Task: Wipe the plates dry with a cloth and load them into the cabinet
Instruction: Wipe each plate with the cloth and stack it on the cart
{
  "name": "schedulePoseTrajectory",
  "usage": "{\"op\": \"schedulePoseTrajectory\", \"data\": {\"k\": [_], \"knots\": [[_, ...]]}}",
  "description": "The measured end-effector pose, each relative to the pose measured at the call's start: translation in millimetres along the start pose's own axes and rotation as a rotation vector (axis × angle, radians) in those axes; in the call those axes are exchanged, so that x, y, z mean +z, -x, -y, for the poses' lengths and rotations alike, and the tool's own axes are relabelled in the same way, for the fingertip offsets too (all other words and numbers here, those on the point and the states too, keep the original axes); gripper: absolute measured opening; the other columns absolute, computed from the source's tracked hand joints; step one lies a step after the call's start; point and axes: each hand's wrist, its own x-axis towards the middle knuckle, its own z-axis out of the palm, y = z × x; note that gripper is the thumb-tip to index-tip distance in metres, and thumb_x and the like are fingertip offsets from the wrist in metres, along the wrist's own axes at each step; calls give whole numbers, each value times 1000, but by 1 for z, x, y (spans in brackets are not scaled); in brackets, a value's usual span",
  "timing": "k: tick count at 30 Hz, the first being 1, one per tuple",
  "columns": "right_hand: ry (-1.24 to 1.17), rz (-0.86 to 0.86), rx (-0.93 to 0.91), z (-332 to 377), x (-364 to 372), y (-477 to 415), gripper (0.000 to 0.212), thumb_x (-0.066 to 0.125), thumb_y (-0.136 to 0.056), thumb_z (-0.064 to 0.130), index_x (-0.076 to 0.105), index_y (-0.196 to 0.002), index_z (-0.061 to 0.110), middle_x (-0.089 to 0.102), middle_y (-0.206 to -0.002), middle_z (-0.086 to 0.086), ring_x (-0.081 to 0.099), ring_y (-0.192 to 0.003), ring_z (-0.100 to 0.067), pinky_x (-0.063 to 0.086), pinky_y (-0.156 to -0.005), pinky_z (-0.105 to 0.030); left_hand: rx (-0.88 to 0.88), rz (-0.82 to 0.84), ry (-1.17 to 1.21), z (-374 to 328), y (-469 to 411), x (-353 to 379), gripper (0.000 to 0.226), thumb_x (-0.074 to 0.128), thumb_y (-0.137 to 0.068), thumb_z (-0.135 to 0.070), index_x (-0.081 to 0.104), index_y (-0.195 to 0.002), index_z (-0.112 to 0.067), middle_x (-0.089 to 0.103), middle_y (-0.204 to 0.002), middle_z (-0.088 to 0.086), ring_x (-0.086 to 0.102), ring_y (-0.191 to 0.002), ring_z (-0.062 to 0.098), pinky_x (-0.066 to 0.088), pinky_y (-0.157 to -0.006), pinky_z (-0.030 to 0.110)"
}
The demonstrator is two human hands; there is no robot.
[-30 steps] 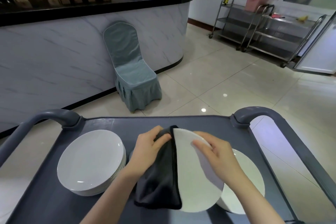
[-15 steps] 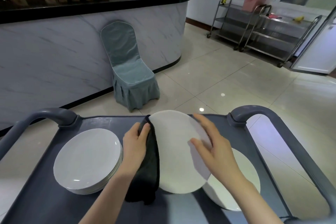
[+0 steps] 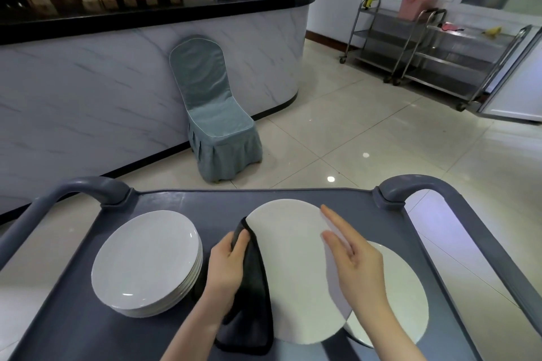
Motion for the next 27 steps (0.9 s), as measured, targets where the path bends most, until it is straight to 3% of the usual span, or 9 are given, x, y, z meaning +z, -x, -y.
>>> {"op": "schedulePoseTrajectory", "data": {"k": [3,6,8,14,16,18,21,24,27], "knots": [[43,50,9,-3,1,4,46,60,-99,12,61,-124,51,66,-107,39,63,-89,11,37,-82,2,184,92,-212,-21,-11,-12,36,56,-96,-31,52,-72,-5,54,-65,-8,45,-65,8,38,-63,26],[52,227,-64,4,2,-2,44,60,-98,8,63,-125,44,64,-120,37,59,-113,12,37,-92,0,458,330,-404,-52,-15,-16,35,64,-94,-25,48,-63,-29,54,-59,-20,47,-59,-3,36,-59,13],[8,289,-72,10,2,-6,42,61,-98,8,65,-123,41,63,-123,35,55,-121,11,36,-95,-2,543,393,-457,-58,-15,-11,33,66,-93,-24,50,-64,-31,55,-60,-20,48,-60,-2,35,-59,13],[-69,134,-29,8,-9,-17,42,63,-96,9,65,-122,42,62,-124,36,53,-121,14,36,-93,0,176,5,-79,-15,3,-4,31,58,-98,-25,57,-72,-7,59,-65,-6,48,-65,5,41,-61,17],[-109,19,39,5,-7,-13,42,63,-96,11,64,-119,46,61,-122,39,53,-119,16,36,-92,1,-22,-25,170,4,17,5,30,55,-101,-24,65,-79,-6,70,-77,7,59,-72,13,49,-70,29],[-107,-31,78,1,-3,-5,41,61,-97,14,63,-118,50,60,-120,42,52,-117,18,34,-90,3,-84,-12,195,10,19,7,28,55,-101,-24,68,-83,-7,73,-83,13,63,-75,16,52,-74,39],[-71,12,65,1,-3,-1,41,60,-99,16,62,-119,51,59,-119,44,51,-116,20,33,-88,4,79,28,-74,-3,0,-3,31,57,-98,-28,62,-82,-2,69,-78,6,54,-73,13,51,-76,37],[11,188,-43,10,-7,-10,42,62,-97,11,63,-119,47,61,-121,41,53,-118,17,34,-93,0,361,296,-347,-35,-19,-17,26,62,-94,-27,54,-71,-18,61,-67,-12,46,-62,-2,40,-64,16],[77,304,-88,19,-8,-19,44,65,-96,12,63,-115,52,61,-117,43,53,-117,18,35,-95,-2,488,494,-482,-55,-26,-17,20,64,-94,-26,58,-77,-17,60,-69,-9,48,-66,-1,39,-66,19]]}}
